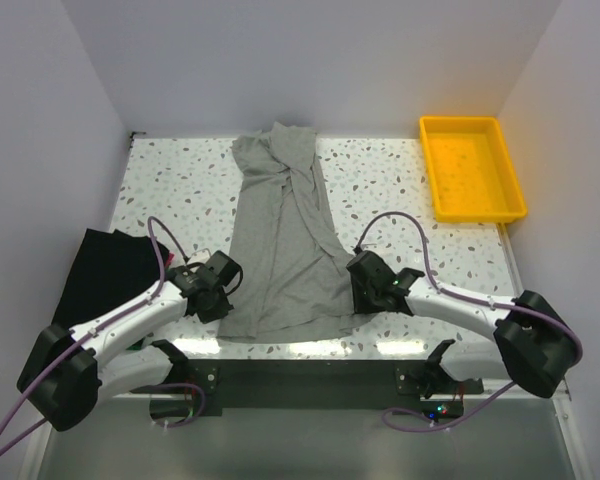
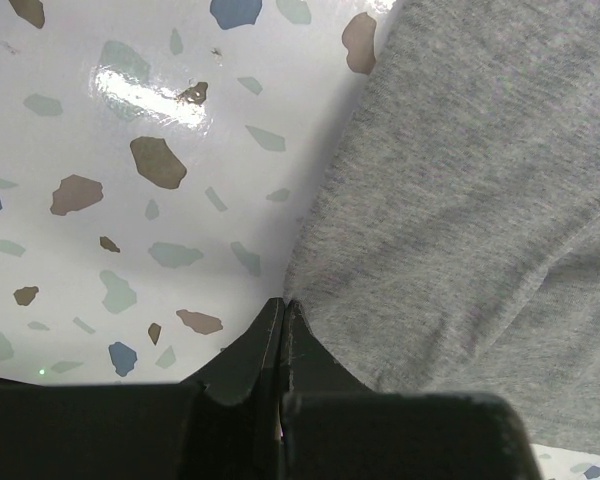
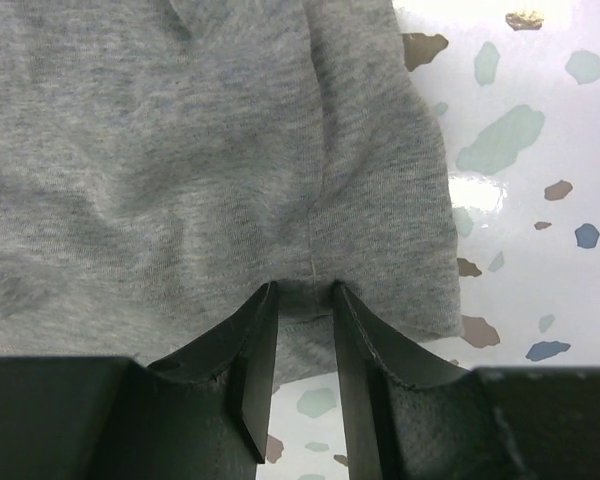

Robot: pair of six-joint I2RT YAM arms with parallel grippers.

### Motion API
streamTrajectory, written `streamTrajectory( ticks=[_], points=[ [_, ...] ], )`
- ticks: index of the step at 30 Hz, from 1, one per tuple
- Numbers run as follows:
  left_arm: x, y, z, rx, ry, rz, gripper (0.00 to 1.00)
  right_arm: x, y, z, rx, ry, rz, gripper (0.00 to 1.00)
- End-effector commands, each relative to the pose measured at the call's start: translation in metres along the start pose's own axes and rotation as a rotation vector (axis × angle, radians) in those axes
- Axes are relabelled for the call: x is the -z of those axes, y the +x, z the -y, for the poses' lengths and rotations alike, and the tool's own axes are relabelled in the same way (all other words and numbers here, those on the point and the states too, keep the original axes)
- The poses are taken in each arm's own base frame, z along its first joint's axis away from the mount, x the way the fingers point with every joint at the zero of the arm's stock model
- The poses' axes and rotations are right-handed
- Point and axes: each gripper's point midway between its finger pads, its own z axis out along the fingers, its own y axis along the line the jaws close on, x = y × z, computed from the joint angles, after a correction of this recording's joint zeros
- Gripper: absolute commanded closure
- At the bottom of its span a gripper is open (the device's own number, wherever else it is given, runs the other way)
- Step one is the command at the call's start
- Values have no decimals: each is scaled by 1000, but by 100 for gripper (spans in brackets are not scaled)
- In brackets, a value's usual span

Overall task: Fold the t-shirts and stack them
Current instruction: Flatten the tshirt out

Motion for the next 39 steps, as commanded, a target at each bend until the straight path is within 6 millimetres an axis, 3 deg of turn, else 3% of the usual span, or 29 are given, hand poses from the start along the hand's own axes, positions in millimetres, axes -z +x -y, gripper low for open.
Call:
streamTrajectory(
  ticks=[1, 5, 12, 19, 20, 24, 27, 33, 39],
  points=[
    [2, -5, 8, -19, 26, 15, 100, -3, -18, -9, 6, 7, 58, 71],
    [4, -5, 10, -23, 37, 15, 100, 3, -18, -6, 2, 20, 62, 81],
    [10, -11, 14, -36, 45, 22, 100, 30, -30, -4, 14, 15, 94, 86],
    [18, -17, 23, -54, 74, 32, 99, 41, -29, -6, 21, -16, 90, 99],
    [22, -20, 26, -52, 94, 43, 94, 42, -28, -6, 23, -17, 87, 100],
    [36, -30, 33, -66, 138, 80, 60, 50, -32, -9, 22, -40, 103, 100],
    [44, -35, 37, -88, 163, 92, 46, 52, -31, -9, 19, -47, 104, 100],
    [47, -20, 48, -169, 209, 69, 55, 53, -30, -12, 18, -67, 102, 100],
    [40, 16, 56, -257, 191, 51, 59, 50, -30, -15, 19, -81, 99, 100]
  ],
)
